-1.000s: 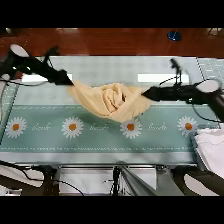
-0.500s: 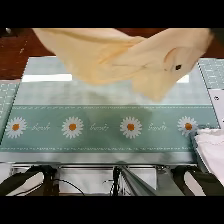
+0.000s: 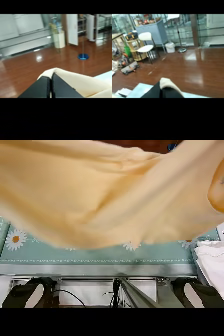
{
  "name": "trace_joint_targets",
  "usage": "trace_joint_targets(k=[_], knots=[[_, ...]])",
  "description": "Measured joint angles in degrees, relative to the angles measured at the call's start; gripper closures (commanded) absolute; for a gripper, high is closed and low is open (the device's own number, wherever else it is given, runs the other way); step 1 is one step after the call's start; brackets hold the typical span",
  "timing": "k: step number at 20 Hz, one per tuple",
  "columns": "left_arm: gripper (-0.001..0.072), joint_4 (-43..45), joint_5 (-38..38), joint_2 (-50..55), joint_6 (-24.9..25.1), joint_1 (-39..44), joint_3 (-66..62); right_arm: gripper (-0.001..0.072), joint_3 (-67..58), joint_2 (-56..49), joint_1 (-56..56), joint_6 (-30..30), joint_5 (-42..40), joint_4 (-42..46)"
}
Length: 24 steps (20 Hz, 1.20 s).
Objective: Fold the shirts.
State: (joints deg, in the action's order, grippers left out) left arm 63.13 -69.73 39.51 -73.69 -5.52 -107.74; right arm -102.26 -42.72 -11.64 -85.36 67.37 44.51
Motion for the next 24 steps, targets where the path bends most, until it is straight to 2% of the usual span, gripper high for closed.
trace_joint_targets(k=[4, 7, 11, 16, 21, 24], knots=[[0.0677, 3.6, -7.6, -2.6, -5.6, 0.0, 0.6, 0.0685, -3.6, -0.5, -0.1, -4.6, 10.9, 6.9], [0.0676, 5.9, -12.0, -2.9, -8.2, 0.0, 5.7, 0.0685, -3.0, -2.6, -0.1, -5.8, 20.8, 15.7], [0.0676, 8.6, -12.1, -2.1, -9.4, 0.0, 20.2, 0.0685, 4.2, -6.4, -0.1, -5.5, 24.2, 21.3], [0.0676, 7.8, 0.6, 2.9, -9.8, 0.0, 35.7, 0.0685, 14.6, -14.6, -0.1, -2.4, 15.5, 19.4], [0.0675, 5.8, 17.1, 12.8, -9.9, 1.7, 39.4, 0.0685, 17.3, -24.7, 0.0, 2.3, 3.3, 12.3], [0.0675, 4.3, 24.0, 19.6, -9.9, 3.5, 40.0, 0.0685, 17.7, -30.0, 1.1, 4.4, -1.2, 9.2]])
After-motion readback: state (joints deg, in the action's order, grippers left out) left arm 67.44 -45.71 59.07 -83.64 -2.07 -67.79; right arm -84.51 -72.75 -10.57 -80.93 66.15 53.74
